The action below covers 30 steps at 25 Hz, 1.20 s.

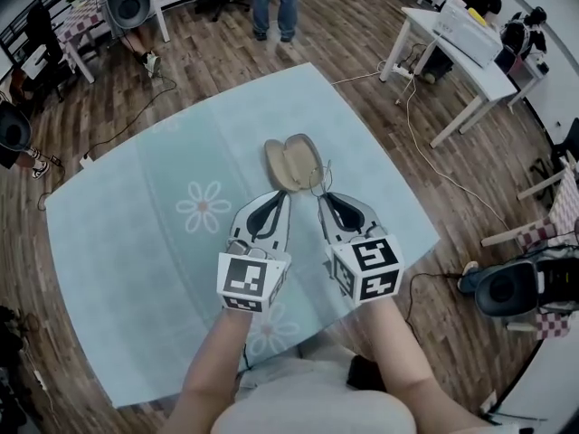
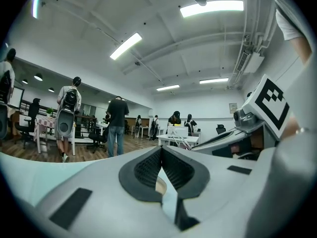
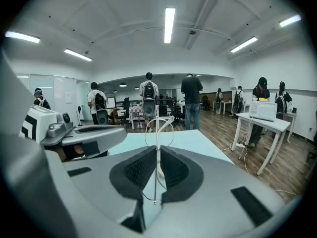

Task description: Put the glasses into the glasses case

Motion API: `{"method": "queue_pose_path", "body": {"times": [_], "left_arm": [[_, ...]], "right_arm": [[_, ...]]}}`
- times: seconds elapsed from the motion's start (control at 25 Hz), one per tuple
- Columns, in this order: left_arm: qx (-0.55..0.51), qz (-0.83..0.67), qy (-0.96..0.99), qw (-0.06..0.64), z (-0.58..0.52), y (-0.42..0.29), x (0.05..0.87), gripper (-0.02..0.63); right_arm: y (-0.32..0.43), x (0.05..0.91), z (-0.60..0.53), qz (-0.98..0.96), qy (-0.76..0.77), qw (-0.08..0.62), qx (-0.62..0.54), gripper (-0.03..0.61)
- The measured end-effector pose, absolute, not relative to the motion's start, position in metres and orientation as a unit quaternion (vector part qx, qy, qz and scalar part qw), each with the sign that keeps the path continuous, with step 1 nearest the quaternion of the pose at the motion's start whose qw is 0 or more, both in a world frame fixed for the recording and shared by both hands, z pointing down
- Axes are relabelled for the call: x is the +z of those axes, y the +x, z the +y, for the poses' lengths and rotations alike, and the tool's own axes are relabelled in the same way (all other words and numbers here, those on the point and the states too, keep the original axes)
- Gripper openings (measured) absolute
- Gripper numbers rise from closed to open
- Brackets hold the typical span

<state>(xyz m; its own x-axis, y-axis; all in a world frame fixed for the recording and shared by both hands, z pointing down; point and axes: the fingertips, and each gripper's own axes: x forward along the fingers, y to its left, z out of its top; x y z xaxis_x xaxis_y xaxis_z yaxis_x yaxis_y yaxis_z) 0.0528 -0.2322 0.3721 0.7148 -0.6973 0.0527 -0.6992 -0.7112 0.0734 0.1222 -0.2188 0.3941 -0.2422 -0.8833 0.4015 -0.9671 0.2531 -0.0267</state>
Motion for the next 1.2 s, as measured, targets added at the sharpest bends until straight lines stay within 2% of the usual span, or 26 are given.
{"method": "queue_pose_path", "body": {"times": [0.52, 1.2], "left_arm": [[0.043, -0.424, 0.903, 0.051, -0.287, 0.065, 0.402, 0.009], [0.086, -0.444, 0.888, 0.087, -0.334, 0.074, 0.461, 0.009]], "right_arm": [[0.125, 0.429, -0.292, -0.793, 0.558, 0.169, 0.173, 0.031], [0.147, 0.545, -0.370, -0.763, 0.547, 0.225, 0.260, 0.031]]}}
